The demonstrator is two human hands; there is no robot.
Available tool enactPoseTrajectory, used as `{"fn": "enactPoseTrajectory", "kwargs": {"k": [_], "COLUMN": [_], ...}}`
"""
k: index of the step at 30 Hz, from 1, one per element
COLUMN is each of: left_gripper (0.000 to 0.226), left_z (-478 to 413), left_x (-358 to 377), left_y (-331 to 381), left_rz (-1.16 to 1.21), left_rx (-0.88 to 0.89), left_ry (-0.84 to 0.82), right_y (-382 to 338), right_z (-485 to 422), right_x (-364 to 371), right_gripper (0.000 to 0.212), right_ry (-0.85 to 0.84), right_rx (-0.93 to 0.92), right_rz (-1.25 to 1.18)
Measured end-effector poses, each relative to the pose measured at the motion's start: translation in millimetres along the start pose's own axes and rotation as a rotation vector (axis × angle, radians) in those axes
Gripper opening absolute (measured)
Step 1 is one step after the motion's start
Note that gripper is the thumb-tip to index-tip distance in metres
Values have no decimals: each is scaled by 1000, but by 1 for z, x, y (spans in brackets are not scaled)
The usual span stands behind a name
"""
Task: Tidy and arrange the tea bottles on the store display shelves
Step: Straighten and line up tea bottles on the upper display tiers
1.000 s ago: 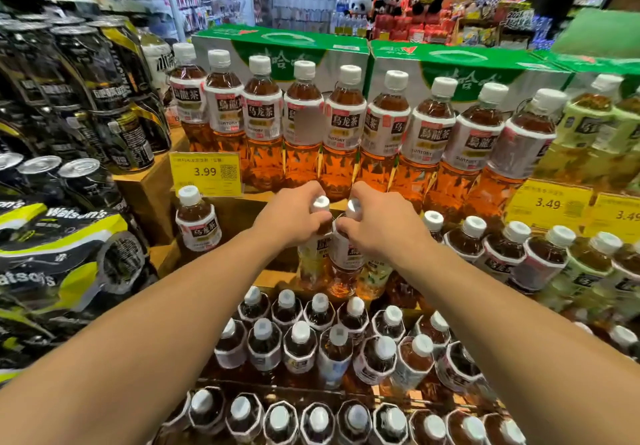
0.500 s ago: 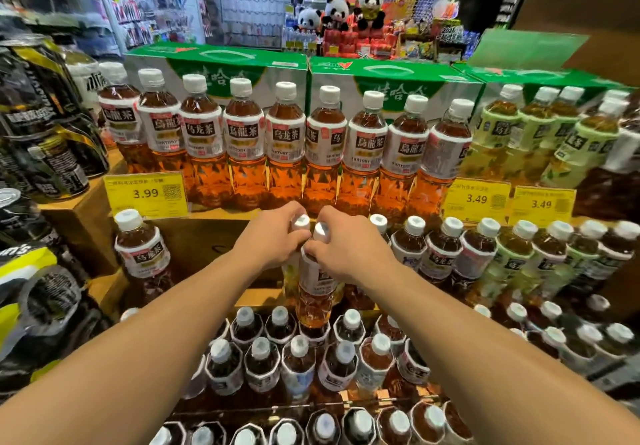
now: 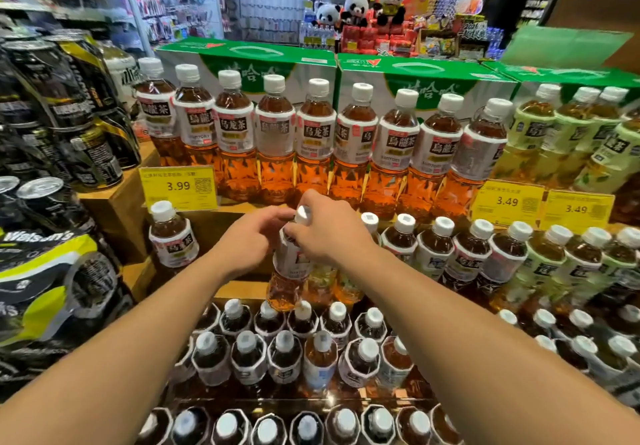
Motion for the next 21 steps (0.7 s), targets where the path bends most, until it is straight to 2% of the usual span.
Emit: {"fn": "enactPoseTrajectory", "kwargs": {"k": [3,5,10,15,18,21], "left_gripper": [81,81,61,32,41,60], "left_z": [23,27,37,72,81,78], "left_x": [-15,-27,-65,-106,-122,-124], "left_y": [-26,-44,-62,-62,-74,-91], "left_rz": [-20,-53,-302,-285,-249,-219], "left_rx": [-52,-95,-137,-33,-108,-228], "left_ry": [-20,47,404,798,922,835], "right_y": [-22,-36,-70,-95,-107,-113], "right_z": [-15,-25,-47,-65,-72,-75], "right_x": [17,31,64,84,96,101], "right_gripper": [37,38,36,31,34,31], "right_ry": [-8,-24,-79,-98,-115,-123], "right_rx": [-28,-45,-88,-137,-153,-160], "right_rz": [5,16,45,21,51,29]}}
Point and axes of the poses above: each hand's wrist, its own z-axis away from the middle knuckle, its own x-axis out of the palm, y = z × x, the point moved 6 cm from there along -z, towards the middle knuckle, and after that the axes turned 4 degrees about z, right-handed, at the moved point
